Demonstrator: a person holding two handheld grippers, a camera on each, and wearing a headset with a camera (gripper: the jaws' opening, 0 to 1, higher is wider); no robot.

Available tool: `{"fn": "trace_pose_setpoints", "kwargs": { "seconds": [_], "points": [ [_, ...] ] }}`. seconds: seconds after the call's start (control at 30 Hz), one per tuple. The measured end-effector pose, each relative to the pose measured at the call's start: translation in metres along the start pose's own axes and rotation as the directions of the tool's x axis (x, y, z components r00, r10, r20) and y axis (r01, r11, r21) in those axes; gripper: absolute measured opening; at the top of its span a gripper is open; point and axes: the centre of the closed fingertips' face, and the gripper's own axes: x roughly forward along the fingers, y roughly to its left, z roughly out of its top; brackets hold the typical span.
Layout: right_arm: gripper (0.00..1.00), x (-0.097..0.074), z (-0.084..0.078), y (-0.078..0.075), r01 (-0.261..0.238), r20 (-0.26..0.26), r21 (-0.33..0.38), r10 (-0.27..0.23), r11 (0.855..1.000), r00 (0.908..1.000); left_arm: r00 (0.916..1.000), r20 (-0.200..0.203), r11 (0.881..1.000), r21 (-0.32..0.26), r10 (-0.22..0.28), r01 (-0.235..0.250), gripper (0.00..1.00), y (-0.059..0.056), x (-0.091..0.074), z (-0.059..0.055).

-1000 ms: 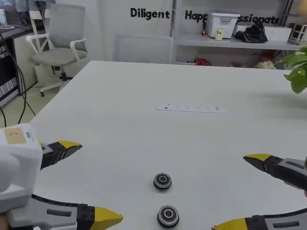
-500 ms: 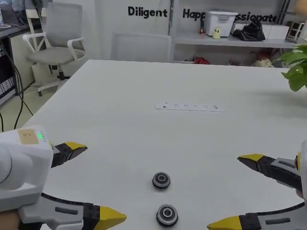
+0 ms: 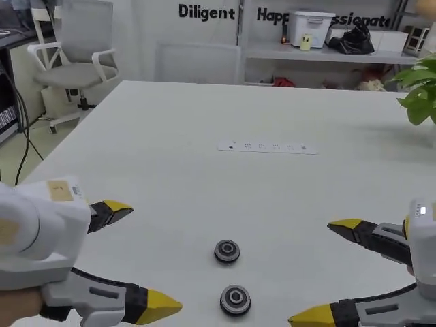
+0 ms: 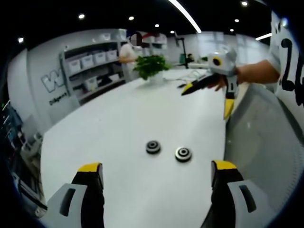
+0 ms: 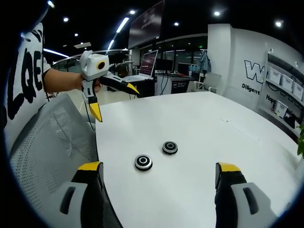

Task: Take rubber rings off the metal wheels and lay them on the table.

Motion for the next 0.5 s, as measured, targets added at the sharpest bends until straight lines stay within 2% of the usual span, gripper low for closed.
{"fn": "trace_pose_setpoints", "kwargs": {
  "seconds": [0.5],
  "points": [
    [0.90, 0.017, -0.008, 0.003, -0.058, -0.033, -0.047, 0.057, 0.997, 0.9979, 0.9993, -0.020, 1.000, 0.001, -0.031, 0.031, 0.94, -0.002, 0.011, -0.010]
  ]
}}
